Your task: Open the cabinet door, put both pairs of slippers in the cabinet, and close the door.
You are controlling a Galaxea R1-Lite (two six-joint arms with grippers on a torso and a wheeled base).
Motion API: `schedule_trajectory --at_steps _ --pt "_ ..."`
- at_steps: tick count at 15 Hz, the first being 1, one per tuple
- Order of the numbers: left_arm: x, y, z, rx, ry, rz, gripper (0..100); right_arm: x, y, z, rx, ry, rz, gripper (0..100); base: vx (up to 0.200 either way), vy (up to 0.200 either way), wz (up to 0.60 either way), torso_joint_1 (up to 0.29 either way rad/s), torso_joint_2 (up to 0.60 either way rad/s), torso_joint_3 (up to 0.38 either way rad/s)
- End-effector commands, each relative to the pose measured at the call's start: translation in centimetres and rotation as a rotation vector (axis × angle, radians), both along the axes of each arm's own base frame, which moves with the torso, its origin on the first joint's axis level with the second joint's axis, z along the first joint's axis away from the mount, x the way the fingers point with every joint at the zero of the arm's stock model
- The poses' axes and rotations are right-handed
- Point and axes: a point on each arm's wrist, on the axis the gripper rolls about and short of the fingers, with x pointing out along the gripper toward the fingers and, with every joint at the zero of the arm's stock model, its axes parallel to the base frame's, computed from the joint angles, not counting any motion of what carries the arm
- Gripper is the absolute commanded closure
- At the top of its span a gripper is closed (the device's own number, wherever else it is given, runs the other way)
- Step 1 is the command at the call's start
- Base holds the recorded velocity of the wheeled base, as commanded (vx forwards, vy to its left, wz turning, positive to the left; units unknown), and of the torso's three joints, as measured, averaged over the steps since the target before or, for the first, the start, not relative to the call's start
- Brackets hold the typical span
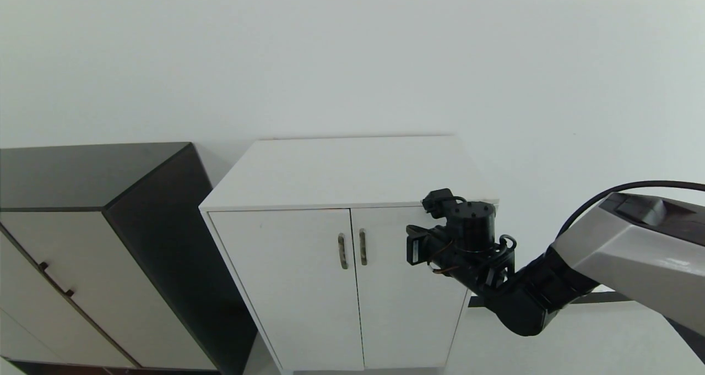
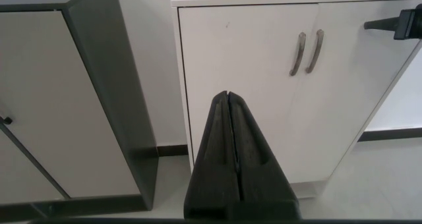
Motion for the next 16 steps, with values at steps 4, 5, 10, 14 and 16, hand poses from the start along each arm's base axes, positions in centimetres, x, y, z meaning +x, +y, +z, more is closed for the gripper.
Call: schedule_trajectory --at_steps 4,5,10,14,16 --pt "0.0 0.0 0.0 0.0 0.0 0.002 100 0.2 0.0 0.0 0.003 -0.003 -0.003 100 0.0 0.0 0.0 0.0 0.0 0.0" --pt "0.0 0.0 0.0 0.0 0.0 0.0 100 0.2 0.0 0.0 0.003 -0.003 -0.003 100 0.0 0.0 0.0 0.0 0.0 0.0" --pt "0.0 0.0 0.0 0.0 0.0 0.0 100 0.1 -0.3 0.3 0.004 -0.006 -0.009 100 0.0 0.0 0.0 0.0 0.0 0.0" --pt "0.0 0.0 0.0 0.0 0.0 -0.003 100 -3.1 -2.3 2.7 0.007 -0.008 -0.006 100 0.0 0.0 0.0 0.0 0.0 0.0" --pt "0.0 0.0 0.0 0.0 0.0 -0.001 100 -4.9 -3.6 3.5 -0.001 -0.001 -0.009 100 0.0 0.0 0.0 0.0 0.0 0.0"
